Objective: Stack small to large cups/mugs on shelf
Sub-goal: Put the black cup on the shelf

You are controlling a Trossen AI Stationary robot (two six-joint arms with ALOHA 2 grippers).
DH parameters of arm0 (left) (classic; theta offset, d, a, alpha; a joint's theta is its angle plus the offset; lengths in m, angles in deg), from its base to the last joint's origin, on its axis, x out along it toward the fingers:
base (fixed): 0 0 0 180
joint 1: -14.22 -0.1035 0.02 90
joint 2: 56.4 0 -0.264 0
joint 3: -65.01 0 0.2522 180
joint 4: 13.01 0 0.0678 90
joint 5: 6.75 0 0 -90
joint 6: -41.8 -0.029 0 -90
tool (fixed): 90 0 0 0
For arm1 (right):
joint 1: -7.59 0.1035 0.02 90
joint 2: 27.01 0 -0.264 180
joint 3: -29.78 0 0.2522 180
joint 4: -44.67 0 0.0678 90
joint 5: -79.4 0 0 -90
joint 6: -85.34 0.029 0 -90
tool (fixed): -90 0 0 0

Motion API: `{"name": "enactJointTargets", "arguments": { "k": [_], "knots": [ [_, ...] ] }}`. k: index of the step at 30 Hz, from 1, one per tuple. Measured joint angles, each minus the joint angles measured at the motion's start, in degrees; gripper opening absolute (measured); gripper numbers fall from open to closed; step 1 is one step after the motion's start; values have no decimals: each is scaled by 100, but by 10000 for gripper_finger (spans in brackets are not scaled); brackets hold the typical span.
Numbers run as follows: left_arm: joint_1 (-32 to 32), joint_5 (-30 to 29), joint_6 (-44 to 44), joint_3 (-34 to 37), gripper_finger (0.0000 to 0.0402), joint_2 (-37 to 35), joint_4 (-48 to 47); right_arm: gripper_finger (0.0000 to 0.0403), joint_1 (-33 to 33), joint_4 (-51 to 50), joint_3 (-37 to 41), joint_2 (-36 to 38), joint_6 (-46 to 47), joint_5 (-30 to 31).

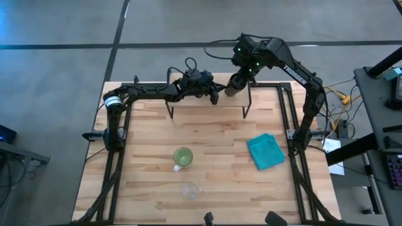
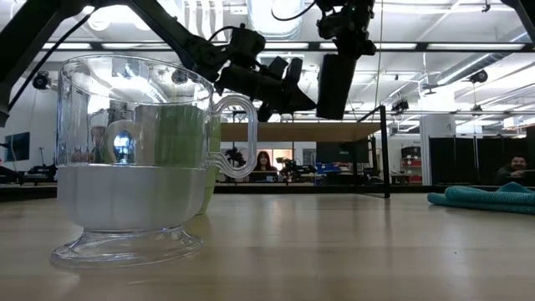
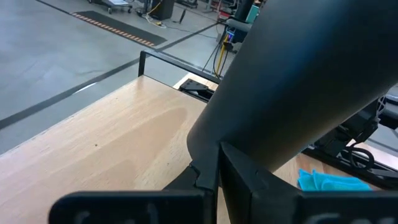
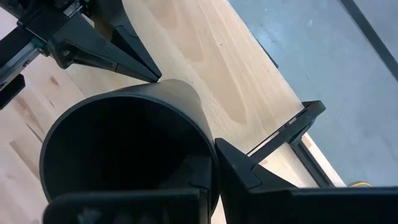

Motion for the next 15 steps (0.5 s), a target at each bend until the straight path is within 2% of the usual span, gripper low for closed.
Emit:
{"name": "enactJointTargets", "arguments": {
  "k": [11, 15],
  "knots": [
    [1, -3, 3, 0, 0, 0, 19, 10, 2, 67, 39, -9, 0, -15],
    [5, 0, 3, 0, 0, 0, 19, 22, -4, 216, 39, -9, 4, -23]
  ]
}}
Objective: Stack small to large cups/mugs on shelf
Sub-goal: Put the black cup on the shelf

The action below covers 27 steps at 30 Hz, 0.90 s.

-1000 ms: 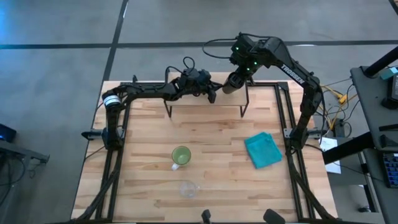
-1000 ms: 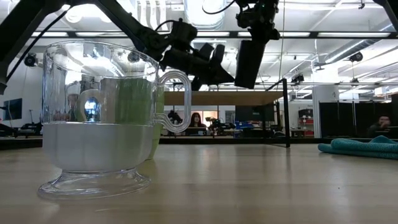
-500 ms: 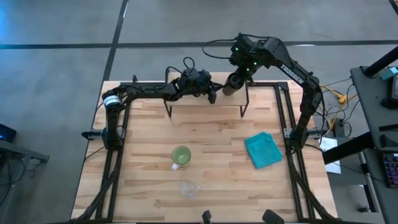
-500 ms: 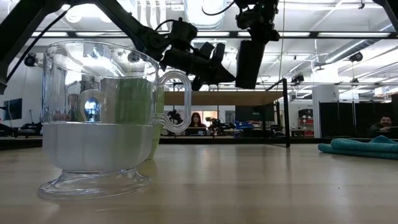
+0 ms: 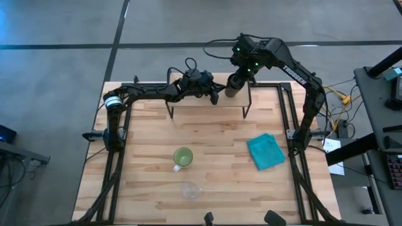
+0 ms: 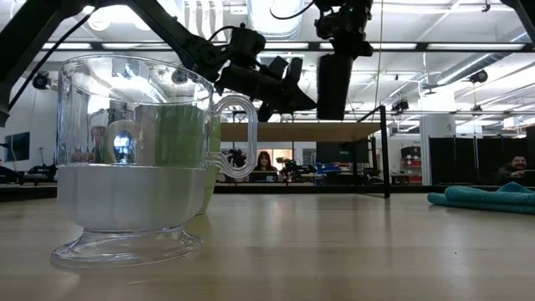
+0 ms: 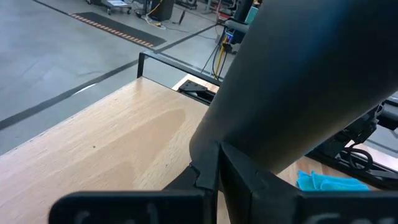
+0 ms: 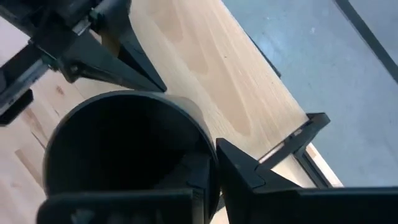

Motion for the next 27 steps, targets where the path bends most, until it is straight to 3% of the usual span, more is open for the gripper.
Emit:
{"name": "enactJointTargets", "arguments": {
  "k": [9, 27],
  "knots": [
    [3, 0, -11, 9, 0, 0, 5, 58, 0, 69, 0, -131, 36, 18],
    [-19, -31, -20, 17, 0, 0, -15, 57, -3, 172, -11, -197, -165, 69]
  ]
}}
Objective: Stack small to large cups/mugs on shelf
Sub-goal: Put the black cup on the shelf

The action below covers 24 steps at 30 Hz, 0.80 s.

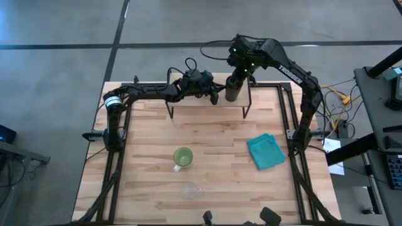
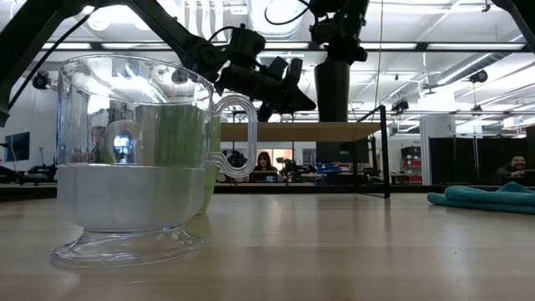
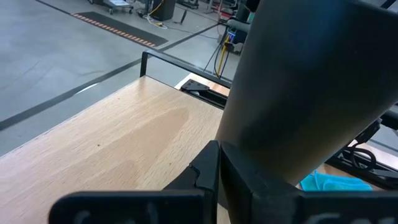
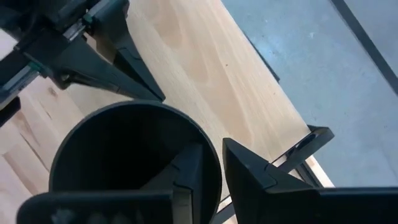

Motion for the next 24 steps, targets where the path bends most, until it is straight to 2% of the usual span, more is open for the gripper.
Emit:
{"name": "enactJointTargets", "arguments": {
  "k": [6, 14, 17, 24],
  "knots": [
    [-11, 0, -2, -4, 0, 0, 0, 57, 0, 90, 0, 5, 11, 303],
    [-37, 4, -4, -4, 0, 0, 1, 57, -1, 105, 0, 5, -31, 365],
    [-37, 4, -4, -4, 0, 0, 2, 57, -11, 199, 0, 5, -34, 602],
    [-37, 7, -4, -4, 0, 0, 2, 57, -11, 270, 0, 5, -51, 638]
  ]
}}
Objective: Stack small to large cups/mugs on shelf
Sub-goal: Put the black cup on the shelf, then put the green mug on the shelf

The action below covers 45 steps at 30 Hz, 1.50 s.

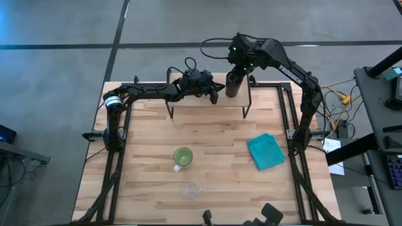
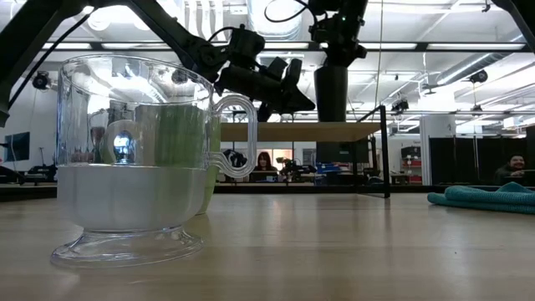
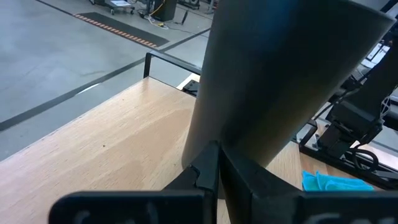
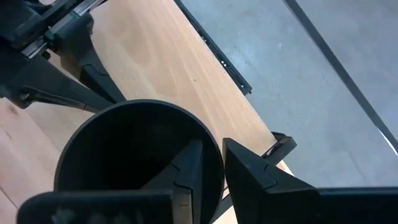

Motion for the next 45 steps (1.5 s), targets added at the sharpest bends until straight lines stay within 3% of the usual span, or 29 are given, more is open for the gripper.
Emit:
{"name": "enactJointTargets", "arguments": {
  "k": [17, 22, 28, 34, 45],
  "knots": [
    [-1, 31, 2, 0, 0, -106, -11, 56, 58, -14, -2, 634, 233, -112],
    [-13, 28, -19, 34, 0, -419, -229, 56, 148, -60, -2, 1092, 610, -777],
    [-13, 45, -340, 44, 0, -1143, -1419, 56, 510, -59, -7, 1652, 1328, -1429],
    [68, 114, -996, 46, 0, -2211, -2882, 56, 1299, -62, -7, 1987, 1587, -1479],
    [166, 185, -949, 55, 0, -4247, -5976, 56, 2824, -53, 62, 1614, 1888, -1429]
  ]
}}
